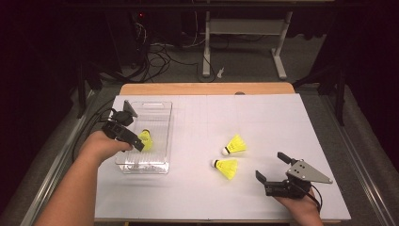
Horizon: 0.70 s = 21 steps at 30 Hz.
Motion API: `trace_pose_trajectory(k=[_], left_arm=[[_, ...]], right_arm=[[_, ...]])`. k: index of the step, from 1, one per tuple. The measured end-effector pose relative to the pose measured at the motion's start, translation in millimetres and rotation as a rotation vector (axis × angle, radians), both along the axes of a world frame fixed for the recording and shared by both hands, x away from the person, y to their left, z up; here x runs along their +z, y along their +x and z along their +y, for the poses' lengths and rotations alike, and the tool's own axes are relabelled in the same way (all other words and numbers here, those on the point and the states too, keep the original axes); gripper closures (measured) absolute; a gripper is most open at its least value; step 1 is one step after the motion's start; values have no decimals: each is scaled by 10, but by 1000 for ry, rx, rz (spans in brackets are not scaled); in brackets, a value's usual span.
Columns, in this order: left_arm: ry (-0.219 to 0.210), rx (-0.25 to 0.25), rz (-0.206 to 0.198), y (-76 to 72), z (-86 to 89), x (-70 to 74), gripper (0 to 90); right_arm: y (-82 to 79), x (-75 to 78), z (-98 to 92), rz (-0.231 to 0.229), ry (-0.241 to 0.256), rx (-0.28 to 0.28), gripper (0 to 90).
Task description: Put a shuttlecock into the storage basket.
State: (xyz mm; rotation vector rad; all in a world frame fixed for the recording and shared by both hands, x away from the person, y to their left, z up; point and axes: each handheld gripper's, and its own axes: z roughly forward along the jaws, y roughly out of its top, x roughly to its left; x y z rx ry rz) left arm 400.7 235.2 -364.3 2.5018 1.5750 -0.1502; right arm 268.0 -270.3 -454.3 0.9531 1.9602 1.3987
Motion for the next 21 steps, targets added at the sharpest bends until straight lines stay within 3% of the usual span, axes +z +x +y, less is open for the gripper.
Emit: trace_pose_trajectory(k=[6,11,21], left_arm=[[18,-19,15,-46,-85,10,138],[39,-33,28,-75,-138,-4,16],[39,-39,15,-132,-156,27,2]], right_arm=[[-4,4,-2,-2,3,-2,5],[-6,4,-1,-2,1,-1,5],[-6,4,-7,-3,0,-5,5]])
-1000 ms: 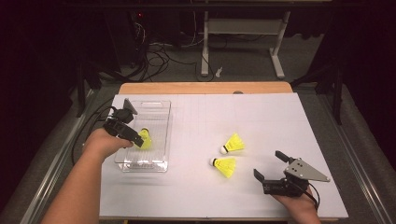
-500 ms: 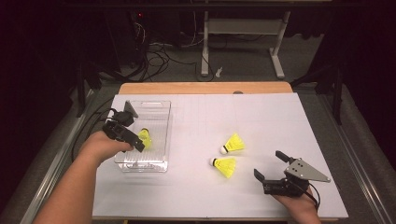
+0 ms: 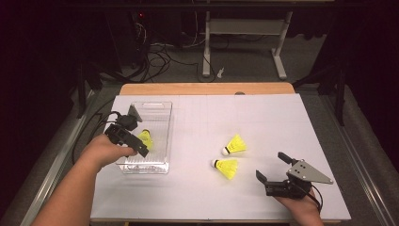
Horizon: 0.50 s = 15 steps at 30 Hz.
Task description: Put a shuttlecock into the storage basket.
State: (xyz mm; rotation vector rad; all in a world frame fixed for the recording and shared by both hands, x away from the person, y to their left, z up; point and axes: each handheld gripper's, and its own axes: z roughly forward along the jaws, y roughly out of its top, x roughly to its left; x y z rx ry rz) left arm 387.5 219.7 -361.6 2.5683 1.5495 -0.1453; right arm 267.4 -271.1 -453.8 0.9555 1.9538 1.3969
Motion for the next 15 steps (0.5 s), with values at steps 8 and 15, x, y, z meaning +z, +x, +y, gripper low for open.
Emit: trace_pose_trajectory(k=[8,15], left_arm=[[1,-13,5,-34,-8,3,6],[-11,-43,7,-56,-69,4,6]], right_arm=[[-3,-3,6,2,0,-2,5],[8,-16,5,14,10,-10,5]])
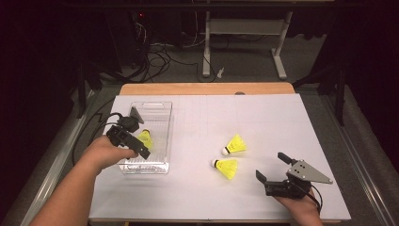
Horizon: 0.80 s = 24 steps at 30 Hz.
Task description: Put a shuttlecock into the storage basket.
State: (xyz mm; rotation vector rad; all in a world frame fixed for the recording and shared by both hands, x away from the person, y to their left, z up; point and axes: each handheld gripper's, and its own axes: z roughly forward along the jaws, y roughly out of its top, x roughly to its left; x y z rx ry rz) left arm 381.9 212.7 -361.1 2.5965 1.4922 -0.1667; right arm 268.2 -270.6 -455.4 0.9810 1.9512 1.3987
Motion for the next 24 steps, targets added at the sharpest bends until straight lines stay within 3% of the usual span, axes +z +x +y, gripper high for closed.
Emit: trace_pose_trajectory(k=[9,13,15,24], left_arm=[[-28,-23,-10,-50,-46,21,6],[-22,-7,-4,-113,-94,44,6],[-25,-33,-15,-115,-112,39,6],[-40,-66,-10,-136,-256,9,6]], right_arm=[[24,-14,-1,3,-6,3,5],[26,-12,20,0,-14,10,5],[20,-14,30,0,-14,14,5],[-5,-11,26,0,-16,12,5]])
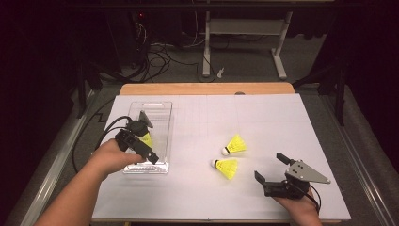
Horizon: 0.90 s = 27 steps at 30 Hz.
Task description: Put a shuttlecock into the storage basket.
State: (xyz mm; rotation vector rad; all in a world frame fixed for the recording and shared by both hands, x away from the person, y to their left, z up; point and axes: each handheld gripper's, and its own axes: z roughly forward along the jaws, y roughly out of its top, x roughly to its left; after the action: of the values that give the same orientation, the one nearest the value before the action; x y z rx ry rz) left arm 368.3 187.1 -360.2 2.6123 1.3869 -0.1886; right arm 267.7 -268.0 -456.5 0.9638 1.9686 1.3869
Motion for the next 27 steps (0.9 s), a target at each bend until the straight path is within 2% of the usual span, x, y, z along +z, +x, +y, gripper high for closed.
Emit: trace_pose_trajectory(k=[9,14,27], left_arm=[[-11,-55,7,-102,-201,-12,6],[-1,-90,8,-147,-333,-15,6],[7,-155,7,-186,-609,-6,7]], right_arm=[[-11,-8,23,2,-5,3,5],[-14,-8,33,2,-9,7,5],[-16,-3,33,-1,-10,11,5]])
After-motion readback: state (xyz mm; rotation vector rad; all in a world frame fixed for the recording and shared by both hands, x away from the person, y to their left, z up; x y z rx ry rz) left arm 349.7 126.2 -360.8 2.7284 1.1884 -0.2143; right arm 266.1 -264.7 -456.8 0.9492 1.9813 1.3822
